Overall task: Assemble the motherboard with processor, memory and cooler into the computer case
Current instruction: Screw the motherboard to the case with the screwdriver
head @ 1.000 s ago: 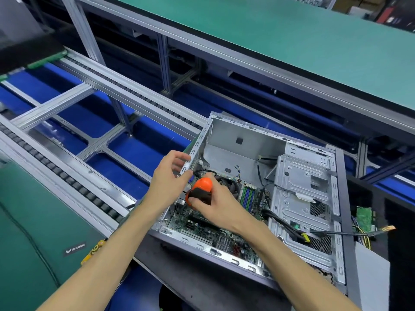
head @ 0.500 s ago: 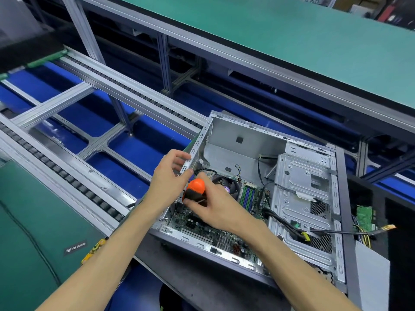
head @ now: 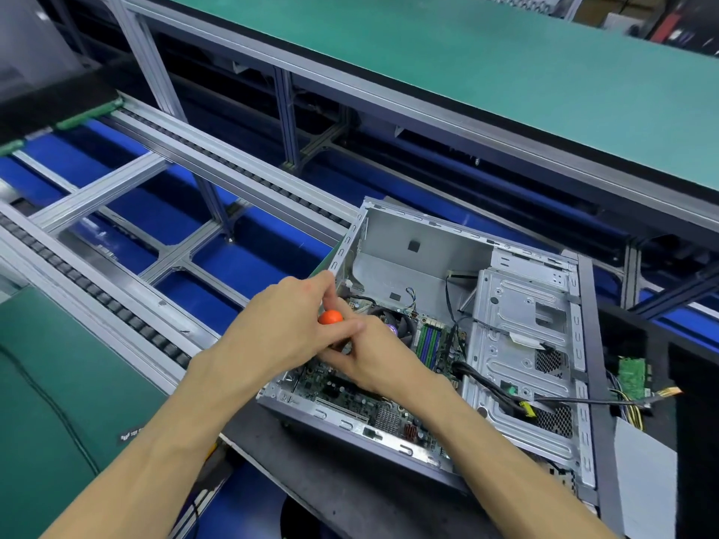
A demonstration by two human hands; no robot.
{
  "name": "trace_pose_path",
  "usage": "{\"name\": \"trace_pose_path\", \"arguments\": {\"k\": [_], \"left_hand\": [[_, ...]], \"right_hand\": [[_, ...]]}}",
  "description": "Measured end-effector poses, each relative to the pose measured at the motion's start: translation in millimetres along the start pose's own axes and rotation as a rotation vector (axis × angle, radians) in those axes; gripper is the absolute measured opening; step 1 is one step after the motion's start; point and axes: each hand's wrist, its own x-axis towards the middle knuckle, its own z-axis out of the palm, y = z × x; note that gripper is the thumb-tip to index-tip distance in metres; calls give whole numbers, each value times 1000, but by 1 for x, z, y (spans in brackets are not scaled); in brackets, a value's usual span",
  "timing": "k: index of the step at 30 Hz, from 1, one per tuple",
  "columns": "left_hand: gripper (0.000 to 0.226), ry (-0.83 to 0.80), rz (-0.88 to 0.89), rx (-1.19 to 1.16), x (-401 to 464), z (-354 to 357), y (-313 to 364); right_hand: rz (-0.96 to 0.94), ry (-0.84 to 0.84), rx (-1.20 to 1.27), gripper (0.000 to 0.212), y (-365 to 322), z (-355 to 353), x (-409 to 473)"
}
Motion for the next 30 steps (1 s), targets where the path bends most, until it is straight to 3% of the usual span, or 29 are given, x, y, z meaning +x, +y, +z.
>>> {"name": "trace_pose_path", "arguments": {"k": [3, 6, 9, 12, 14, 16, 21, 24, 26, 28, 30], "left_hand": [[30, -36, 20, -49, -3, -11, 3], [13, -185, 126, -18, -6, -22, 6], [29, -331, 161, 5, -7, -28, 11], [25, -213, 151, 142, -9, -32, 16], [43, -93, 80, 295, -9, -32, 21], [46, -56, 9, 337, -7, -32, 26], [8, -208, 108, 187, -3, -41, 24], [17, -320, 165, 96, -3, -44, 20], [12, -223, 153, 94, -4, -40, 21], [38, -101, 72, 232, -3, -33, 22], [45, -29, 13, 295, 0, -28, 22]], "right_hand": [[-23, 36, 10, 39, 2, 1, 1], [-12, 105, 55, 37, 4, 0, 0], [11, 133, 78, 21, 2, 0, 0], [-4, 124, 95, 17, 3, 1, 1], [-8, 114, 94, 17, 3, 1, 3], [0, 116, 112, 29, 1, 3, 4], [71, 100, 373, 30, -2, 1, -1], [102, 113, 449, 35, 1, -3, -2], [122, 124, 504, 31, 0, -3, -2], [115, 140, 510, 28, 1, -2, -1], [124, 132, 524, 30, 2, -1, -2]]}}
